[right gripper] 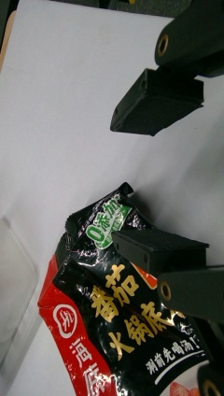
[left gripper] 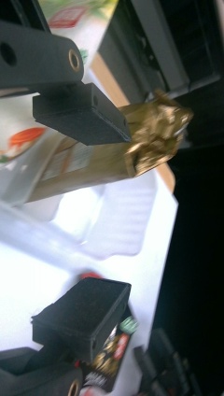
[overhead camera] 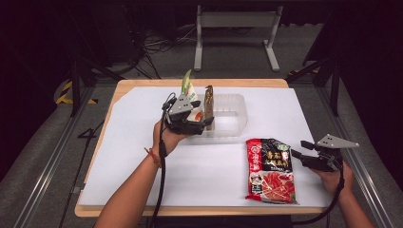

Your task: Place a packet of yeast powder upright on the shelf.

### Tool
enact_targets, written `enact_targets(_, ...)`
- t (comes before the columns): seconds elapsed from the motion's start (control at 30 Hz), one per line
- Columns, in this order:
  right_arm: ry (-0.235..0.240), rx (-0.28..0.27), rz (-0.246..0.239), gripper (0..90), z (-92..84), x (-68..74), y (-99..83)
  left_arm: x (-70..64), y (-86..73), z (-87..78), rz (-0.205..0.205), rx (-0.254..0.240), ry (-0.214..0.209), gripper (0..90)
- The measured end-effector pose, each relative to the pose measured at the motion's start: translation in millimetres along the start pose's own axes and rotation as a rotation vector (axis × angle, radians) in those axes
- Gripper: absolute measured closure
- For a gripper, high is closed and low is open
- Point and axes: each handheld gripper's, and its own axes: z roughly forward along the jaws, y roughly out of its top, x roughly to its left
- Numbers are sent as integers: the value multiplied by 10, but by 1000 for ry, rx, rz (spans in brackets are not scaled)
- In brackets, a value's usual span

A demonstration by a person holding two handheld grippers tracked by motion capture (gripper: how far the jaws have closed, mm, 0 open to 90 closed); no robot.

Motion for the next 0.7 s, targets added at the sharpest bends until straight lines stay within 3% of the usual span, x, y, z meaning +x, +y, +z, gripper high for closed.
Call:
enact_targets(0.3,23,-12,19,405,30,-15,26,-53,-275,-250,39,47,-25,200)
enact_targets(0.4,43,-17,28,393,39,-16,31,-77,-415,-321,59,71,16,142)
enact_targets(0.63,92,-15,54,367,59,-33,51,-152,-781,-449,77,180,11,137)
enact_targets(0.7,105,-6,63,358,68,-41,41,-186,-864,-516,86,192,8,158)
